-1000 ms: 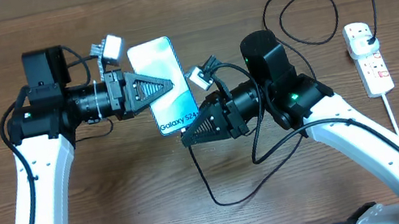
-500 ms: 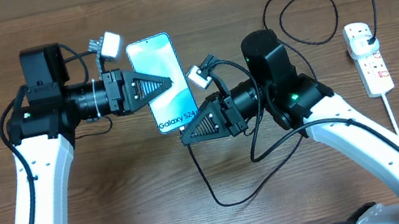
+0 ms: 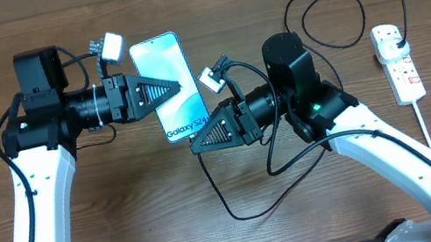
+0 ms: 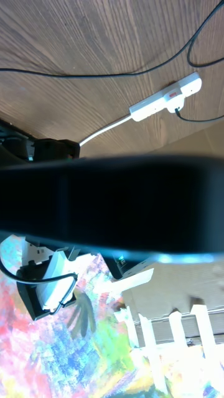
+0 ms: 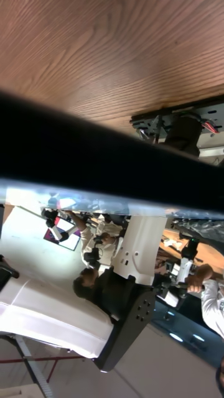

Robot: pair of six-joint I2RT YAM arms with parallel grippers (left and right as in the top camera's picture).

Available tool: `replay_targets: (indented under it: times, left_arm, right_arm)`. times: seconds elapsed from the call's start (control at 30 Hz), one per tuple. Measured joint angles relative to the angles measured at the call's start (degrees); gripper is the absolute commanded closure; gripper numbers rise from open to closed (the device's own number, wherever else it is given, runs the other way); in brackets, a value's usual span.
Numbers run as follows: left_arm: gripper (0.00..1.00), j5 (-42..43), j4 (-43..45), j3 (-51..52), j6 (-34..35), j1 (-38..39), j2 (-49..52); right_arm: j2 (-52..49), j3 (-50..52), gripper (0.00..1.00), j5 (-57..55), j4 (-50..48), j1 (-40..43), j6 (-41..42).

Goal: Plug charger to phone and switch on socket

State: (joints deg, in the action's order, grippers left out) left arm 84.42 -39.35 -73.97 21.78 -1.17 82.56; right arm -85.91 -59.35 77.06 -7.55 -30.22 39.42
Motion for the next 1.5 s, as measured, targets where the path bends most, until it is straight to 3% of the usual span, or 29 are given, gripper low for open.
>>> replay_targets:
  times: [0.63,0.67,0.73,0.77,0.8,1.0,1.33,1.5]
  left_arm:
    - [0.96,-0.31,-0.61,-0.70,-1.07,0.11,0.00]
    - [0.96,-0.39,-1.11,-0.83,-1.36,0.11,0.00]
    - [0.96,-0.44,-2.62,-0.98,-2.23,0.33,0.00]
    - [0.96,-0.39,-3.78,-0.63,-2.49,1.22,-0.02]
    - [0.96,-0.44,-4.26,-0.48,-2.71,2.34,-0.04]
    - [0.96,-1.09,-4.35,-0.31,-3.61,4.46,-0.02]
    - [0.96,-4.59,-3.87,-0.31,-3.85,4.46,-0.02]
    - [0.96,-5.46,-3.85,-0.31,-3.87,4.46,-0.02]
  right_arm:
    - [0.00,0.70,0.94,-0.76,-4.46,0.17,4.46]
    - [0.00,0.79,0.78,-0.74,-4.81,0.15,4.66]
    - [0.00,0.85,0.18,-2.47,-5.84,0.17,5.14]
    - [-0.07,0.52,0.08,-4.28,-6.56,0.48,5.44]
    - [-0.07,0.42,0.04,-5.53,-6.93,0.87,5.49]
    - [-0.07,0.31,0.00,-8.22,-7.06,2.54,5.60]
    - [-0.07,0.31,0.00,-2.60,-6.71,4.42,5.22]
    - [-0.07,0.15,0.00,-0.33,-0.76,4.74,1.14]
